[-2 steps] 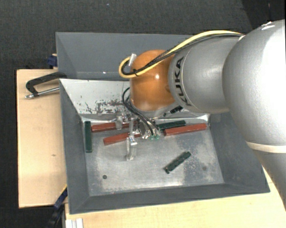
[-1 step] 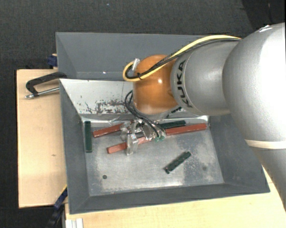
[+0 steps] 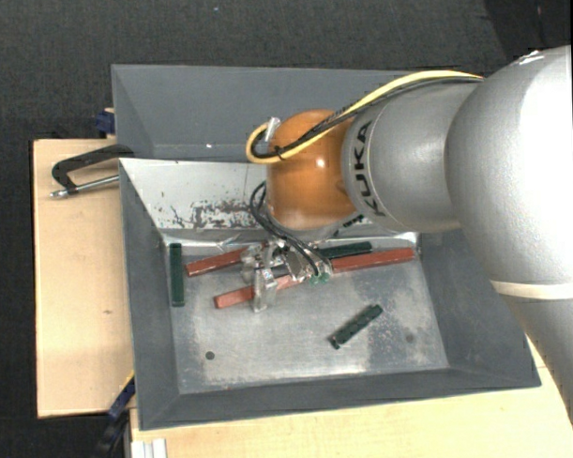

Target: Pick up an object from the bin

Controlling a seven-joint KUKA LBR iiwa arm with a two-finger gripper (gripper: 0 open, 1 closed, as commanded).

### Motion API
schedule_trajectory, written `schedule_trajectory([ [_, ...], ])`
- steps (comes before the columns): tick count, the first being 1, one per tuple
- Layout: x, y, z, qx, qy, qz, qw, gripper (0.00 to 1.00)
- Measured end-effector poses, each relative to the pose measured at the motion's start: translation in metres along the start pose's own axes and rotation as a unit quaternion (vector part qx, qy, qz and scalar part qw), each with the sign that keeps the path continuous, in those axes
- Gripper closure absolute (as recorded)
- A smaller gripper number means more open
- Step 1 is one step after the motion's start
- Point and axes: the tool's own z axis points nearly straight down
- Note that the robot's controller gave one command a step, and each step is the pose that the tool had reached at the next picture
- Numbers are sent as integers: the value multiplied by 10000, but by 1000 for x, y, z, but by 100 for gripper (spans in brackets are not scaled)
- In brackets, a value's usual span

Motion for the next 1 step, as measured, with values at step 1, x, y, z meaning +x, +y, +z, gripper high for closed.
schedule_trajectory([
  [1,47,0,-208,5,-12,-526,9986,100],
])
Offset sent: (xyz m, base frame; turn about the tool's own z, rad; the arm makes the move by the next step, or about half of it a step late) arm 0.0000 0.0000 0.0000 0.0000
